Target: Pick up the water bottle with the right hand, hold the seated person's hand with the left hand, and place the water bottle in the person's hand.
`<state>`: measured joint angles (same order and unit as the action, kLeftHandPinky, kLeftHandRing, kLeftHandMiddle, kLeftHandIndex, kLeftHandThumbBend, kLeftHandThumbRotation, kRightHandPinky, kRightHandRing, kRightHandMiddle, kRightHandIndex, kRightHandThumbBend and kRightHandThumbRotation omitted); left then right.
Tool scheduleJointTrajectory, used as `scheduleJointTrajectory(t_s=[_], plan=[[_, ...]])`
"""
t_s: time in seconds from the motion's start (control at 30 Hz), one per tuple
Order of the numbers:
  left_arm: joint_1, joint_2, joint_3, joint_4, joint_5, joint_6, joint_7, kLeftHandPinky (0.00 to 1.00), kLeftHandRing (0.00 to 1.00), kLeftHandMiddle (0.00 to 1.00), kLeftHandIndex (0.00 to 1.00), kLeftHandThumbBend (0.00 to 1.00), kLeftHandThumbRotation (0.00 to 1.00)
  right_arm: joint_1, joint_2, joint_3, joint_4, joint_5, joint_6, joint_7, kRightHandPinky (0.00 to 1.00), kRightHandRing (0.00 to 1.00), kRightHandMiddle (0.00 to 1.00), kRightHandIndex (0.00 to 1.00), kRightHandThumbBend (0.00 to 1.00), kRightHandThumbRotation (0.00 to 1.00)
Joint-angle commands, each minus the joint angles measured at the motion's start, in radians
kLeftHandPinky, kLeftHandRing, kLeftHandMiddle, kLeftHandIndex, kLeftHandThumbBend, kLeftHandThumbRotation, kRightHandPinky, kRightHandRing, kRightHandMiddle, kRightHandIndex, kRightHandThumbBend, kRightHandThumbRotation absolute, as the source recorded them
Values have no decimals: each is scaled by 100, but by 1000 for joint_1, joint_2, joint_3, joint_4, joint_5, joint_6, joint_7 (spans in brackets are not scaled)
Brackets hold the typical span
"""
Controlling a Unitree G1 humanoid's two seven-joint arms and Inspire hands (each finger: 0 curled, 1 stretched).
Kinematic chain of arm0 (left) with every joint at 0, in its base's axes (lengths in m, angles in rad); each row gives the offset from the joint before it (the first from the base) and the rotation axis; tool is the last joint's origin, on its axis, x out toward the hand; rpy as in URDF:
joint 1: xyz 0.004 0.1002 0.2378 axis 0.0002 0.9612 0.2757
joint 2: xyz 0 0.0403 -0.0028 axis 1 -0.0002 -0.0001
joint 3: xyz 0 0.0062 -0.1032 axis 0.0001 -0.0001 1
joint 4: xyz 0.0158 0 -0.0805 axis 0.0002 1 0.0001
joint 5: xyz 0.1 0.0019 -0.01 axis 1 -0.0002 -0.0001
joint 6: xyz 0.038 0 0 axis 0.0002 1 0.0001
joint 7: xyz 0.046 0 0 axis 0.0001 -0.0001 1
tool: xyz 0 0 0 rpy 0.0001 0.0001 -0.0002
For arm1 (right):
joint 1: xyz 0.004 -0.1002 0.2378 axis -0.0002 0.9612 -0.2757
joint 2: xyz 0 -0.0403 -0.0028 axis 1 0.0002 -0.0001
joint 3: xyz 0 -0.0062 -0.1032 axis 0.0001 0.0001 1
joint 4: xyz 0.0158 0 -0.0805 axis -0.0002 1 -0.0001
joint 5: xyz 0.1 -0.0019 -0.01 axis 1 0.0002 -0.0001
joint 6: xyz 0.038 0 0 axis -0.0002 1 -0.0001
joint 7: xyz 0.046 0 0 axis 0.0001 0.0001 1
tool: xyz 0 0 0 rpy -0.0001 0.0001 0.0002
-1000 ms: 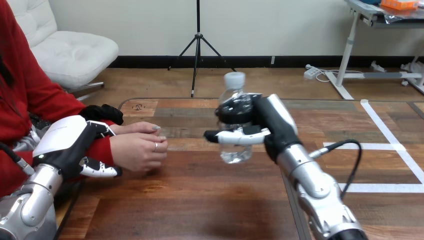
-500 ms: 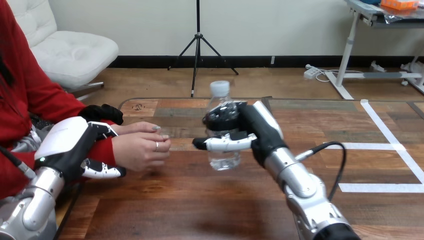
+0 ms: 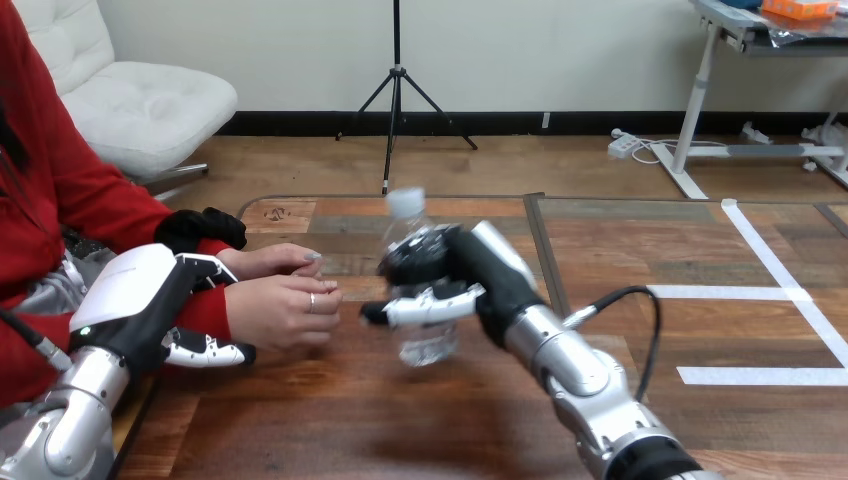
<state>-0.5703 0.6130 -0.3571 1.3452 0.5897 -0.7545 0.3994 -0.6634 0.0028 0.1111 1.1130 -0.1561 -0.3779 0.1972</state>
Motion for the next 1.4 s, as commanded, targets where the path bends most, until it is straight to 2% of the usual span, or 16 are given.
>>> scheduleJointTrajectory(t_s=[0.0,0.23,0.47,0.6,0.67,0.7,0.8,0.97,1.13,1.23,1.37], plan=[[-11,-36,12,-53,-16,-51,21,38,44,52,55,76,21,-157,56,5,42,6,-77,36,28,36,45,46,89,0],[1,-32,13,-58,-15,-55,28,40,45,52,55,76,23,-173,84,27,86,-19,-115,54,31,38,45,46,91,0],[15,-30,19,-59,-20,-67,41,42,46,53,54,78,22,-187,116,41,116,-33,-138,92,34,40,45,46,93,0],[21,-30,26,-57,-27,-71,33,43,47,53,54,78,22,-191,126,54,123,-50,-145,92,36,41,45,46,95,0],[23,-30,29,-56,-30,-69,27,43,47,53,54,78,24,-193,135,65,125,-59,-148,98,37,42,45,46,95,0],[24,-30,29,-56,-30,-70,26,43,47,54,54,80,29,-194,139,68,126,-60,-149,105,37,41,45,46,95,0],[29,-29,32,-57,-28,-74,30,43,47,54,55,82,34,-193,151,72,126,-57,-158,121,37,41,45,46,95,0],[36,-33,34,-63,-23,-63,39,42,47,54,57,85,43,-188,173,67,129,-42,-176,163,37,41,45,47,95,0],[42,-39,38,-69,-29,-68,41,40,47,54,58,77,47,-191,189,68,135,-41,-173,192,37,40,45,46,96,0],[44,-41,33,-73,-23,-68,52,40,47,55,60,71,48,-192,196,61,139,-30,-180,226,37,40,45,47,96,0],[52,-44,42,-75,-43,-93,31,41,49,58,64,65,48,-196,204,48,143,-7,-177,272,37,40,45,46,96,0]])
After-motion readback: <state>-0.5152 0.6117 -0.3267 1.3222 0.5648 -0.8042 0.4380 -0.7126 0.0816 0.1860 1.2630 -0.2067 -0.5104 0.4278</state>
